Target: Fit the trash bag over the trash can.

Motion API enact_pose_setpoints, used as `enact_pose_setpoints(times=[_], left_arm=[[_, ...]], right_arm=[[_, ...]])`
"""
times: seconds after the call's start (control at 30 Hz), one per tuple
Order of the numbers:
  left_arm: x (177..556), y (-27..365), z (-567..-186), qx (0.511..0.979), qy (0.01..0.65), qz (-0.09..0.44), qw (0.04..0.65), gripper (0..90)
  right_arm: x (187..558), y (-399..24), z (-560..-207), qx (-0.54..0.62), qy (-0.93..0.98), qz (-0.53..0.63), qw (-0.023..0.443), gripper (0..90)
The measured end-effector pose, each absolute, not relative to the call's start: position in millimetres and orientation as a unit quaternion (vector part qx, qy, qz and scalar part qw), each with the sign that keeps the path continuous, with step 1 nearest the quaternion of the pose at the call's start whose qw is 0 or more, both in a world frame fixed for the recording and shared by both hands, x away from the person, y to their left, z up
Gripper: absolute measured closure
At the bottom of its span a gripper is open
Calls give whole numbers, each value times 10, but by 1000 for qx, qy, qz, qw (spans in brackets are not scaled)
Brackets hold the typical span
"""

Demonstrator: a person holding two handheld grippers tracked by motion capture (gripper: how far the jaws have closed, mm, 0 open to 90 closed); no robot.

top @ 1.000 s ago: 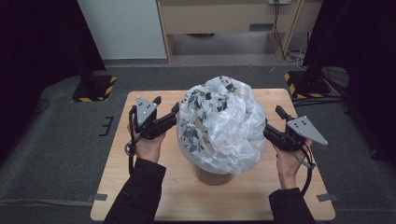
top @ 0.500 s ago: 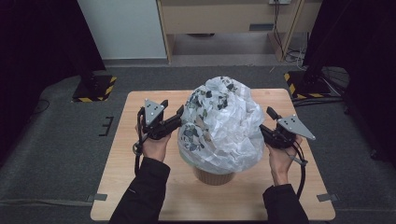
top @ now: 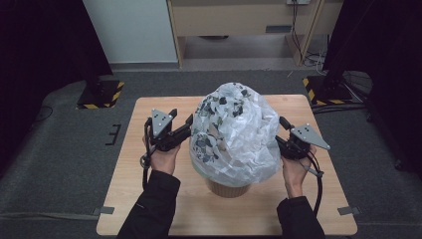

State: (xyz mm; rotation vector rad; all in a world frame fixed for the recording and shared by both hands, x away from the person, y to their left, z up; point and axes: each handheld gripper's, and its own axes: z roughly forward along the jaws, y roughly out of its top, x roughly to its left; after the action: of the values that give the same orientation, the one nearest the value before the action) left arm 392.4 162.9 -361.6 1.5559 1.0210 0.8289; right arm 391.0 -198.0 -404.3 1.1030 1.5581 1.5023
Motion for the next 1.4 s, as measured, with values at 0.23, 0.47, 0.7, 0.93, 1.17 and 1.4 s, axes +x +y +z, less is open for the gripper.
enact_pose_setpoints(times=[0.23, 0.47, 0.7, 0.93, 1.17, 1.4], left_arm=[[3909, 1642, -3718, 652, 423, 325, 539, 450], [3923, 1609, -3891, 667, 420, 311, 531, 467], [3911, 1594, -4112, 677, 430, 293, 521, 467], [3931, 1584, -4307, 688, 444, 278, 502, 463], [3939, 1622, -4348, 692, 450, 282, 488, 438], [3833, 1938, -4264, 676, 474, 298, 480, 430]], right_arm=[[3907, -1981, -4065, 427, 603, 578, 346, 406], [3921, -1977, -4182, 432, 611, 572, 335, 402], [3918, -1972, -4318, 440, 615, 570, 322, 404], [3925, -1958, -4400, 451, 621, 555, 320, 405], [3925, -1995, -4410, 453, 625, 543, 331, 398], [3832, -2360, -4216, 460, 593, 556, 358, 384]])
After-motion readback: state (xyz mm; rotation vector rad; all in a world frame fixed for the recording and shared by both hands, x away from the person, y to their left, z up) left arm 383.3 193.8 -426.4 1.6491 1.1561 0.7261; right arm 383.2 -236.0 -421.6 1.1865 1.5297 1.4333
